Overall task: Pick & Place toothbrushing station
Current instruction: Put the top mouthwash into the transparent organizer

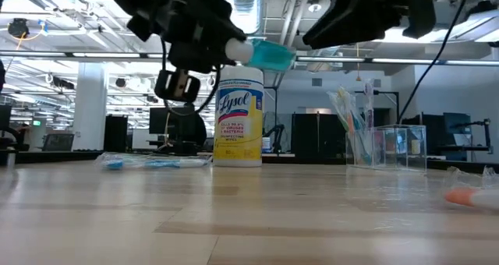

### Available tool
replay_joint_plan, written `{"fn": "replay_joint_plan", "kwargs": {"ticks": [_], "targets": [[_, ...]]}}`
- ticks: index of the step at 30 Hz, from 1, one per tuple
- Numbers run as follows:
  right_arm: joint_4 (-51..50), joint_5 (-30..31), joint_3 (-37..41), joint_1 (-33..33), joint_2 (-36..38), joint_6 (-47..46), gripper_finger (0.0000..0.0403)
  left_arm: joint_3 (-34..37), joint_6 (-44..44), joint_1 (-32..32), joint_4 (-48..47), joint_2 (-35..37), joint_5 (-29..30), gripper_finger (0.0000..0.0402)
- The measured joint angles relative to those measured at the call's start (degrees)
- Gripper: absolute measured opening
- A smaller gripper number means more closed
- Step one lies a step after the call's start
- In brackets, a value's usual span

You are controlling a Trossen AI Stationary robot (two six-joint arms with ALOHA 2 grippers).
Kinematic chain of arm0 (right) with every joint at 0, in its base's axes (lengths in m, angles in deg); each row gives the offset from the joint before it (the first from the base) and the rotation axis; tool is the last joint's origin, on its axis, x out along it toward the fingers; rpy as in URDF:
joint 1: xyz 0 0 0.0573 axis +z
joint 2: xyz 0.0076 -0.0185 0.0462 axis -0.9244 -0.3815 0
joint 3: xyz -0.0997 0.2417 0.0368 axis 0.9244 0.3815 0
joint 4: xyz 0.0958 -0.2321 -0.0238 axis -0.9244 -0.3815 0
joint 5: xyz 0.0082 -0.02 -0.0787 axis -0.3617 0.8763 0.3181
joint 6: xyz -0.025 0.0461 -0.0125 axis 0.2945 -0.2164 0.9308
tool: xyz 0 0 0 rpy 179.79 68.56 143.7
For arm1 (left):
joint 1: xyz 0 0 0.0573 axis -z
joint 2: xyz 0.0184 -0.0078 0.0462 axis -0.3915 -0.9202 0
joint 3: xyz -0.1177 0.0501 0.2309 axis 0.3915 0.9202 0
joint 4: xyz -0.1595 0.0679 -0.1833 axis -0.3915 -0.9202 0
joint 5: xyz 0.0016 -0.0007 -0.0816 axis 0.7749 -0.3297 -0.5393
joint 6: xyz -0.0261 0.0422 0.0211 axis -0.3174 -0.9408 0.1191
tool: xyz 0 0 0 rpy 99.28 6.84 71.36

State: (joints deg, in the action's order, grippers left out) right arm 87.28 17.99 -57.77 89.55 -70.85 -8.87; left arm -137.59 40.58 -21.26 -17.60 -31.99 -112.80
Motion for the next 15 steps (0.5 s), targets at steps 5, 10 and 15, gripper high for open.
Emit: {"fn": "replay_joint_plan", "kwargs": {"ticks": [5, 10, 15], "targets": [[-0.49, 0.09, -3.0, 0.8, -2.63, 2.17, 0.0125, -0.27, 2.75, -1.32, 1.51, -1.73, -2.16, 0.0079], [-2.51, 0.0, -5.4, 1.75, -5.24, 2.62, 0.0134, -0.57, 3.58, -1.89, 2.29, -2.63, -2.57, 0.0079], [-3.75, 0.22, -8.24, 2.47, -9.01, 4.89, 0.0146, -0.82, 3.73, -1.89, 2.8, -2.83, -3.02, 0.0079]]}}
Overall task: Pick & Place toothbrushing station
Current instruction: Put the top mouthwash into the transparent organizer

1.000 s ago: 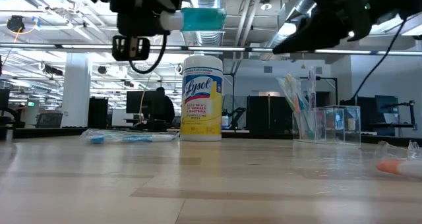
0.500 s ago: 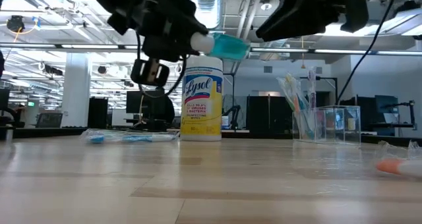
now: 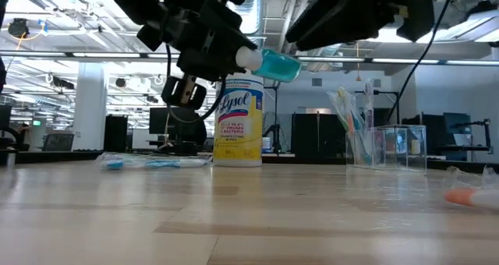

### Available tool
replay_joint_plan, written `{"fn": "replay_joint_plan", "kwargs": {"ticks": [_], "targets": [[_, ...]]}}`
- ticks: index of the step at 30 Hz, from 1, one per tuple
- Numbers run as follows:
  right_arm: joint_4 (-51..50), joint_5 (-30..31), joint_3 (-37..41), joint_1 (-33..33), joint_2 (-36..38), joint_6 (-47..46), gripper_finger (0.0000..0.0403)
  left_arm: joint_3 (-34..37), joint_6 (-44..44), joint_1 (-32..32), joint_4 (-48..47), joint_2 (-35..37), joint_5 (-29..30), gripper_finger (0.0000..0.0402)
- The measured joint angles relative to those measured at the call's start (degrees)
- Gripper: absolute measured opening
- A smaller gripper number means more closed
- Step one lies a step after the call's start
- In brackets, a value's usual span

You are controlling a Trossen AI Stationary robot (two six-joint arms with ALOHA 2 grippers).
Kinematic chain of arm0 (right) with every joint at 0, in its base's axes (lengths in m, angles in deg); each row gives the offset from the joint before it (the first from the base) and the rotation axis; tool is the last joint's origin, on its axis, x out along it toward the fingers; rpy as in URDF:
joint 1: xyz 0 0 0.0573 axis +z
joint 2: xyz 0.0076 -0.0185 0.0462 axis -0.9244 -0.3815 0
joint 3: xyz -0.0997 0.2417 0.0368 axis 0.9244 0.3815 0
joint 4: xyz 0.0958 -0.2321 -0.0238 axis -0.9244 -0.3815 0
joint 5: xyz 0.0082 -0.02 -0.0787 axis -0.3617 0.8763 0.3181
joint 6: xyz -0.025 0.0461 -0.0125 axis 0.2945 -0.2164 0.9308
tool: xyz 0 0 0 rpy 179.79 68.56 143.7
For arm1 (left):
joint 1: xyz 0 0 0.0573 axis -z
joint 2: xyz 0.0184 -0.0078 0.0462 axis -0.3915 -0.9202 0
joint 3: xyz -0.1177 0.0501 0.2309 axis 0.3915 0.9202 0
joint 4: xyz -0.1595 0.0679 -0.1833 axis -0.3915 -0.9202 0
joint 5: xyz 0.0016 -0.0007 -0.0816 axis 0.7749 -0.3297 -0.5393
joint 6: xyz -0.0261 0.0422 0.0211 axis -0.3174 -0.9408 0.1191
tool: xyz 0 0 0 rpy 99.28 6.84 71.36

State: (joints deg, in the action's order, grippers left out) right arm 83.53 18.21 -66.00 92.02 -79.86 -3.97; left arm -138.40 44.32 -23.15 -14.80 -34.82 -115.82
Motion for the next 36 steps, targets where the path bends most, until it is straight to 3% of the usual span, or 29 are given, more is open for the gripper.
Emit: {"fn": "replay_joint_plan", "kwargs": {"ticks": [8, 22, 36], "targets": [[-3.42, 2.42, -5.48, 0.28, -4.58, 1.71, 0.0155, -0.06, -0.02, 0.0, 0.34, 0.0, -0.49, 0.0079], [-5.42, 4.13, -11.23, 0.25, -11.84, 4.76, 0.0135, -0.12, 0.04, 0.02, 0.8, 0.0, -0.51, 0.0079], [-6.07, 4.0, -12.11, -0.2, -11.99, 4.26, 0.011, -0.12, -0.07, 0.13, 1.11, 0.07, -0.74, 0.0079]]}}
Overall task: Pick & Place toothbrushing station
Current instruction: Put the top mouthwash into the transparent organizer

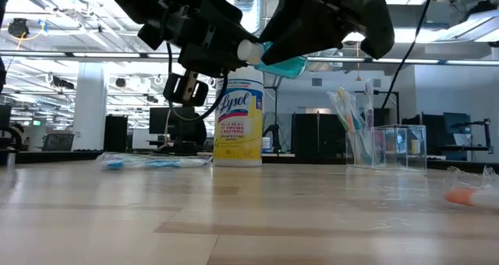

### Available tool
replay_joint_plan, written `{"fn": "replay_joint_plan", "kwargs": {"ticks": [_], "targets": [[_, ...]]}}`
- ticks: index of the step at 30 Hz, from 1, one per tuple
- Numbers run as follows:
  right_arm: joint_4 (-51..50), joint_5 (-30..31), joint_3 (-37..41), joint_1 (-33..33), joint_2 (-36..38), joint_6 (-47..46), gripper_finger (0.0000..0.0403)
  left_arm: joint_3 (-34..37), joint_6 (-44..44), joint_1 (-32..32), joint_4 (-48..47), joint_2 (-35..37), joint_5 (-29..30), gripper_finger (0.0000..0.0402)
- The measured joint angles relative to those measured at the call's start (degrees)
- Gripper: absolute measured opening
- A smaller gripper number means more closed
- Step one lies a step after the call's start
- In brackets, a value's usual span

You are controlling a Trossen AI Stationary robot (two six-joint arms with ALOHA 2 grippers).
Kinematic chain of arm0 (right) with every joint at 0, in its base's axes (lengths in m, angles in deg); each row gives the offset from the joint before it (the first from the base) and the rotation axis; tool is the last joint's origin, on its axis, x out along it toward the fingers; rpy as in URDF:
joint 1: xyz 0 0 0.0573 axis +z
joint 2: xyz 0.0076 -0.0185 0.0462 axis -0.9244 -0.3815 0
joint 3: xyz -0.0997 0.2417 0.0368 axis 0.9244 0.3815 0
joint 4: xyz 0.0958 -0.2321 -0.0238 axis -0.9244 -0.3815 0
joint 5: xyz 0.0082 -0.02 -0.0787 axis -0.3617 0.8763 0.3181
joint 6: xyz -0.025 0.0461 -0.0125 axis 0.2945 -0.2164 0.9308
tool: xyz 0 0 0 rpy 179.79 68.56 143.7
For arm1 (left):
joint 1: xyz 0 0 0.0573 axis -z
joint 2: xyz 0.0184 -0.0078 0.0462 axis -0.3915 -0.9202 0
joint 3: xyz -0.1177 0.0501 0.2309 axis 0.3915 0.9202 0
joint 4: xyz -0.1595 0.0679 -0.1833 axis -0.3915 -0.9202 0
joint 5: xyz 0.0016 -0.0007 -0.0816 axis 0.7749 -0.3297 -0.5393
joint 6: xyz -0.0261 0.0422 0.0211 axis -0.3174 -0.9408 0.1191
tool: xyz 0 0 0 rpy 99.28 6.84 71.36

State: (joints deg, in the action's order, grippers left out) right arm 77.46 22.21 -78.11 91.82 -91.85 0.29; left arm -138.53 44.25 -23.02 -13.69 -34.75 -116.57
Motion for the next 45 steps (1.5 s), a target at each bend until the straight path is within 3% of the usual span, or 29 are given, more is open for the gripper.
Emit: {"fn": "replay_joint_plan", "kwargs": {"ticks": [8, 20, 30, 38, 45], "targets": [[-1.21, 0.0, -0.09, 0.0, 0.06, -0.7, 0.0052, 0.0, 0.09, 0.09, 0.0, 0.0, 0.2, 0.0087], [-1.87, -0.18, -0.09, -0.23, 0.32, -4.4, 0.0052, 0.04, -2.7, 0.29, 0.17, 0.0, 0.85, 0.0098], [-5.34, -1.93, 2.4, -1.32, 4.66, -11.98, 0.0052, 0.03, -10.28, 0.46, 1.96, 0.59, 1.93, 0.0116], [-1.42, -2.56, 9.08, -1.63, 9.72, -16.36, 0.0052, 0.15, -19.92, 2.01, 1.63, 5.97, 10.06, 0.0107], [6.89, -1.6, 18.04, -2.78, 17.55, -20.25, 0.0052, 0.15, -27.89, 5.86, 1.71, 9.85, 21.69, 0.0106]]}}
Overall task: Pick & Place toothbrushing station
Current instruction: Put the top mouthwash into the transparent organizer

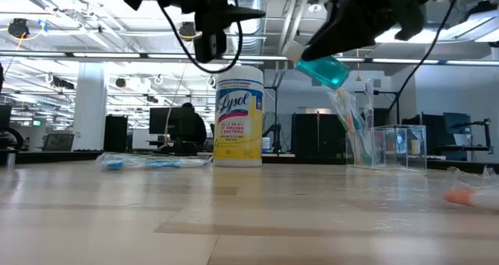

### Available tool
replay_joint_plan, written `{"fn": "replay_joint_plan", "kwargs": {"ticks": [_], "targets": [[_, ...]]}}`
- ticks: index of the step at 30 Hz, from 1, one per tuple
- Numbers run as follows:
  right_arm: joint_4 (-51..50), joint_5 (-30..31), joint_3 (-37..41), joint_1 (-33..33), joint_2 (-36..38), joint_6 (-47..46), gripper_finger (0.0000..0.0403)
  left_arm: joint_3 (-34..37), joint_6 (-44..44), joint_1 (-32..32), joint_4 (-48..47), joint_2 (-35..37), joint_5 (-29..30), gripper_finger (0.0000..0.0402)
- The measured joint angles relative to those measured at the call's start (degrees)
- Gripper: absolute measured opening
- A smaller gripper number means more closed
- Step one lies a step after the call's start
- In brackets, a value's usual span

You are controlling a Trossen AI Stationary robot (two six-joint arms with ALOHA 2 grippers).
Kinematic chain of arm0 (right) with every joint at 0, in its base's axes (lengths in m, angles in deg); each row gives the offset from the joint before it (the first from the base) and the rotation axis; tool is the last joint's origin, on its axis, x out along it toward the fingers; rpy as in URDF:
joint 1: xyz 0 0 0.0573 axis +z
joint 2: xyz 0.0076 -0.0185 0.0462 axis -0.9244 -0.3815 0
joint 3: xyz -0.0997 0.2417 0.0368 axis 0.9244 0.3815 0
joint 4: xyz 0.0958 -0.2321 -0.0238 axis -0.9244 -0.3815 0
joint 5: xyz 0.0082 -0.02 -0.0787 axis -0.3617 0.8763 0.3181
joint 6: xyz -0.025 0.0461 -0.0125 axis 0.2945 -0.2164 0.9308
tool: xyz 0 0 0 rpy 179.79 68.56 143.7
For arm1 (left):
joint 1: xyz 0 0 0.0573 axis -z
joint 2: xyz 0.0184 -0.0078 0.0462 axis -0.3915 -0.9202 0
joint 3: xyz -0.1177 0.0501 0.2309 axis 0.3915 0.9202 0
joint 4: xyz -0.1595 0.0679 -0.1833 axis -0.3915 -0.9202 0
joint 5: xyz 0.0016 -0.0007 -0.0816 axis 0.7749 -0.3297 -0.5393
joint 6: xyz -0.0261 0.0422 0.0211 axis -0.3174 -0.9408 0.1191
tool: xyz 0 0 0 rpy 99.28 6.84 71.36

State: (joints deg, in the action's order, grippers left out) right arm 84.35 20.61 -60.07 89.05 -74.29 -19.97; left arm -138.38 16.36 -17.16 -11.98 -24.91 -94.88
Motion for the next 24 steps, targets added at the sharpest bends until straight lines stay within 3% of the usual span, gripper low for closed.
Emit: {"fn": "replay_joint_plan", "kwargs": {"ticks": [11, 16, 24], "targets": [[17.26, 2.31, 16.45, -5.2, 13.85, -4.9, 0.0052, 0.63, -7.08, 4.15, 0.26, 0.45, 11.6, 0.0106], [22.18, 6.48, 22.12, -6.86, 19.07, -6.71, 0.0052, 1.98, -8.35, 5.41, 0.98, 0.43, 16.91, 0.0106], [32.34, 7.5, 29.5, -9.92, 24.4, -6.78, 0.0052, 6.64, -8.48, 6.51, 8.61, 0.38, 21.6, 0.0106]]}}
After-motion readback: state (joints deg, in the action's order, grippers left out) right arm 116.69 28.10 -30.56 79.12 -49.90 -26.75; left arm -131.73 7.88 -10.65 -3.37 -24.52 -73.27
